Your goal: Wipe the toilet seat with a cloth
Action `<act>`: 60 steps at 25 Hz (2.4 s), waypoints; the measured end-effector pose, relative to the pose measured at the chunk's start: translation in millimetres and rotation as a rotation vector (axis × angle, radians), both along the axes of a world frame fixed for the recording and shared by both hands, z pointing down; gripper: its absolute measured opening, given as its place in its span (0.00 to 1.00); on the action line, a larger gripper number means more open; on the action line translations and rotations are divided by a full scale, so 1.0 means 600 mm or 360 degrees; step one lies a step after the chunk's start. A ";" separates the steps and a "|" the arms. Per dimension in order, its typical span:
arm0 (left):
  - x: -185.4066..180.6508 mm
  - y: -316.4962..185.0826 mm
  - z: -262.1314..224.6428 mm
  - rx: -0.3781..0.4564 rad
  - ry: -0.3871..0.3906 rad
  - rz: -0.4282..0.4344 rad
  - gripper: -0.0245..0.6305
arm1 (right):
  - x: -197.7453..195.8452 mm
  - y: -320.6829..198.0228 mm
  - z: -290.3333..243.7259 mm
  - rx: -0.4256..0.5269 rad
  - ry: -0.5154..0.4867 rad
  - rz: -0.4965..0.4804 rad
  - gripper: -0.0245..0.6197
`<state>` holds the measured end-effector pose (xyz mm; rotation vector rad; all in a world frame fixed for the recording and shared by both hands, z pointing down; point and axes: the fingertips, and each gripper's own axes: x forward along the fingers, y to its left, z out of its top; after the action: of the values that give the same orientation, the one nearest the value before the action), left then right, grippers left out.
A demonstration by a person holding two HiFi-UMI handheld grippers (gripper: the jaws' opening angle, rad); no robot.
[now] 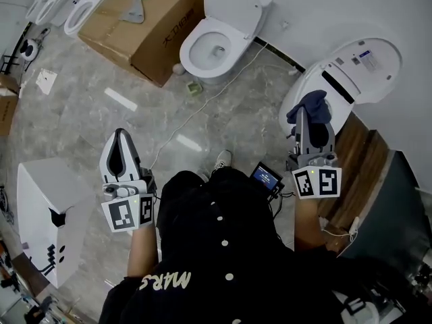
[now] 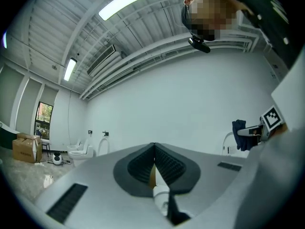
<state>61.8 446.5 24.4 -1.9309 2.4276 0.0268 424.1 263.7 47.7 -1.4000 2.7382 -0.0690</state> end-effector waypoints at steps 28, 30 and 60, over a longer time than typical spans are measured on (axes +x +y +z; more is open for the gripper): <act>-0.210 -0.358 0.024 0.0046 0.0063 0.0201 0.05 | -0.185 -0.277 -0.026 0.0077 0.0085 0.0137 0.17; -0.234 -0.382 0.022 0.0041 0.0057 0.0219 0.05 | -0.209 -0.299 -0.028 0.0081 0.0089 0.0150 0.17; -0.287 -0.623 0.092 -0.0277 0.0033 0.0338 0.05 | -0.357 -0.626 0.172 -0.0062 0.0494 -0.0133 0.18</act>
<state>-110.6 72.7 79.5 -2.2652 2.2944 -0.1642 210.2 -112.2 150.9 -1.4118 3.0603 0.0999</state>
